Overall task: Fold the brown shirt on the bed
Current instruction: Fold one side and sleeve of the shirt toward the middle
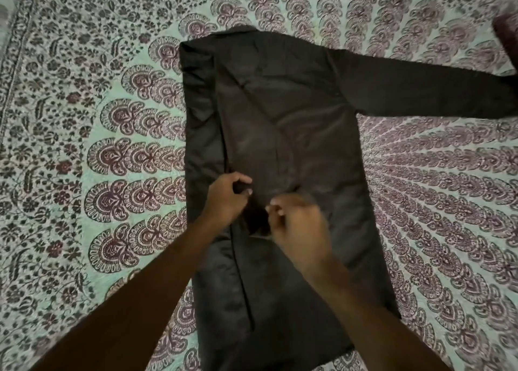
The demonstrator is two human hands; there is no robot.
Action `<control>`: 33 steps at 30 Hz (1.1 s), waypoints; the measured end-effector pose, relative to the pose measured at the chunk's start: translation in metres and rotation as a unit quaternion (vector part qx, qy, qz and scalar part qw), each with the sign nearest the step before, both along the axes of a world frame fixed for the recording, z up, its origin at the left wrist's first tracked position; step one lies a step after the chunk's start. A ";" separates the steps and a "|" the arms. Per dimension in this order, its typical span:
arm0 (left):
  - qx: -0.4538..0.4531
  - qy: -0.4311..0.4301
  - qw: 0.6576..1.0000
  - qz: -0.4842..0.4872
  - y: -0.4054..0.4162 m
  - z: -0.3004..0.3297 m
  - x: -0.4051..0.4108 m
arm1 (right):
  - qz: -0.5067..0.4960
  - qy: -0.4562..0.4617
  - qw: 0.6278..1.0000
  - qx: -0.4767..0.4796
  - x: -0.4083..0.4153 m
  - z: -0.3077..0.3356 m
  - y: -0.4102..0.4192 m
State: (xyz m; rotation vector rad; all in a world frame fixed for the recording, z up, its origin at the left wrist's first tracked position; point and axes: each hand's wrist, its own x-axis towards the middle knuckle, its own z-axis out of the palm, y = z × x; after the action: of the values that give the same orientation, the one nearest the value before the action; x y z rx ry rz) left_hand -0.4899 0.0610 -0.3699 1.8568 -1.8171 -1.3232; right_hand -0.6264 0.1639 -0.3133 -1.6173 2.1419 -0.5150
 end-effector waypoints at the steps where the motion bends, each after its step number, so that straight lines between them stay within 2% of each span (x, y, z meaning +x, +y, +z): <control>1: 0.008 -0.004 1.000 0.001 0.008 -0.004 0.003 | -0.054 0.038 0.998 0.003 -0.007 -0.003 -0.003; 3: 0.019 -0.013 1.000 0.015 0.020 -0.008 0.007 | -0.117 0.087 0.982 0.123 -0.021 -0.014 -0.007; 5: 0.022 -0.007 0.999 0.026 0.030 -0.007 0.009 | -0.149 0.039 0.961 0.230 -0.034 -0.030 -0.008; 6: 0.025 -0.005 1.000 0.019 0.033 -0.005 0.007 | -0.154 -0.005 0.959 0.239 -0.039 -0.038 -0.007; 8: 0.033 -0.007 0.999 -0.012 0.038 -0.002 0.007 | -0.156 -0.071 0.960 0.220 -0.041 -0.046 -0.002; 11: 0.036 0.011 0.998 -0.044 0.046 0.000 0.012 | -0.162 -0.099 0.961 0.203 -0.033 -0.043 0.011; 13: 0.050 0.042 0.997 -0.031 0.053 0.005 0.020 | -0.148 -0.107 0.968 0.170 -0.022 -0.034 0.023; 15: 0.061 0.065 0.996 0.014 0.063 0.005 0.029 | -0.100 -0.139 0.978 0.117 -0.011 -0.023 0.039; 17: 0.077 0.044 0.995 0.052 0.073 0.009 0.035 | -0.047 -0.173 0.979 0.092 -0.001 -0.010 0.054; 21: 0.067 0.027 0.996 0.058 0.096 0.017 0.048 | 0.052 -0.170 0.981 0.073 0.028 0.016 0.085; 25: 0.066 0.033 0.996 0.059 0.117 0.018 0.062 | 0.157 -0.179 0.964 0.117 0.056 0.011 0.118; 27: 0.080 0.035 0.995 0.044 0.125 0.015 0.069 | 0.174 -0.180 0.957 0.146 0.062 0.001 0.133; 29: 0.066 0.064 0.995 0.039 0.134 0.004 0.078 | 0.133 -0.183 0.960 0.162 0.068 -0.008 0.144; 31: 0.047 0.072 0.996 0.034 0.143 0.000 0.084 | 0.029 -0.168 0.976 0.138 0.070 -0.021 0.151; 33: 0.030 0.059 0.997 0.027 0.152 0.000 0.088 | -0.076 -0.115 0.986 0.090 0.071 -0.033 0.153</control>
State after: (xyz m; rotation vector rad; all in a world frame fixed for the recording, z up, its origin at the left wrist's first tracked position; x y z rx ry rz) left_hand -0.4020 0.2134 -0.3703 1.8031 -1.6742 -1.4512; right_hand -0.5552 0.3171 -0.3459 -1.2412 2.0820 -0.5100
